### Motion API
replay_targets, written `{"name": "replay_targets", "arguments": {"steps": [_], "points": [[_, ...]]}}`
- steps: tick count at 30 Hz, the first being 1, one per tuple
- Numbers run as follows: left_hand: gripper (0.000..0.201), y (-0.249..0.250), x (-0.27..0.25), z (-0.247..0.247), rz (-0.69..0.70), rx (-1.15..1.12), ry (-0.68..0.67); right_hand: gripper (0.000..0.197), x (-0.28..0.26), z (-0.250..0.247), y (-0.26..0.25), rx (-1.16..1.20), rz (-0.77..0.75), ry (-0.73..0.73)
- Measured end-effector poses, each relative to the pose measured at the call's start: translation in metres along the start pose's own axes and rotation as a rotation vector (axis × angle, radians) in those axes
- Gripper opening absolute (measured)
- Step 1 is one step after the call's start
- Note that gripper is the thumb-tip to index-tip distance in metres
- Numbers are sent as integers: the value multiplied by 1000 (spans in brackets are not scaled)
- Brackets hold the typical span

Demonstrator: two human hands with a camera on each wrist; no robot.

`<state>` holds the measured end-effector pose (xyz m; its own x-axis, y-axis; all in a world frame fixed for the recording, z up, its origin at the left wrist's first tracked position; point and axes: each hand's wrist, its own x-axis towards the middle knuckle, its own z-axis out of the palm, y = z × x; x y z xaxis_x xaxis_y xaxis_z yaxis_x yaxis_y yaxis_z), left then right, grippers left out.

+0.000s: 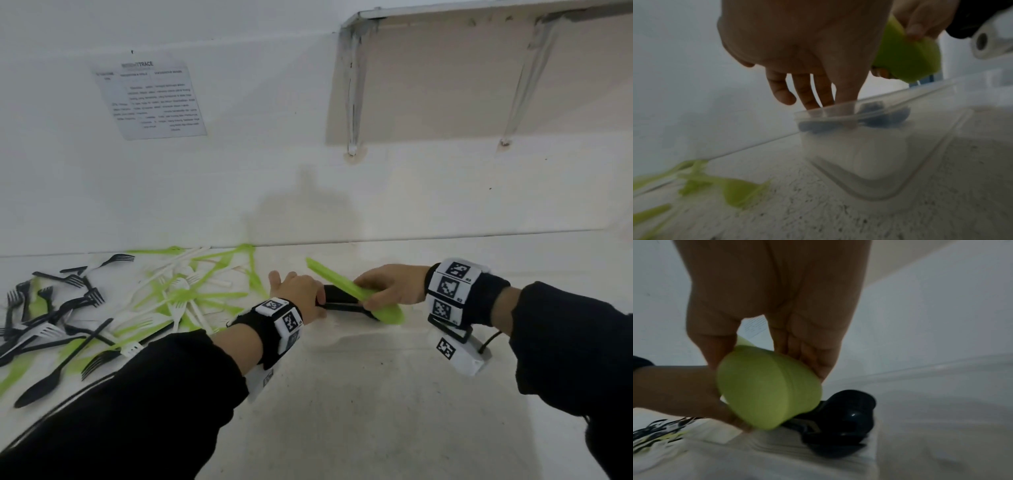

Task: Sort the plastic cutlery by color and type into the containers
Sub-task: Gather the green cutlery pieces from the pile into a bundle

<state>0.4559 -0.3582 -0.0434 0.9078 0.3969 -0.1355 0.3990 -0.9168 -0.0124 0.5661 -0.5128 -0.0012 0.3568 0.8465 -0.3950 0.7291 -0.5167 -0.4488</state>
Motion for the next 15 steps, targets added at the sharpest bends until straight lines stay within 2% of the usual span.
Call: {"name": "replay_targets", "arguments": {"steps": [5, 11, 15], "points": [[20, -3, 2, 9, -9, 66, 24, 40, 16, 10, -8, 48, -10, -111], [21, -4, 5, 18, -34, 0, 159, 22, 23, 6, -3, 85, 24, -164], [21, -4, 5, 21, -79, -113, 254, 22, 21, 0, -6, 19, 28, -184]]}}
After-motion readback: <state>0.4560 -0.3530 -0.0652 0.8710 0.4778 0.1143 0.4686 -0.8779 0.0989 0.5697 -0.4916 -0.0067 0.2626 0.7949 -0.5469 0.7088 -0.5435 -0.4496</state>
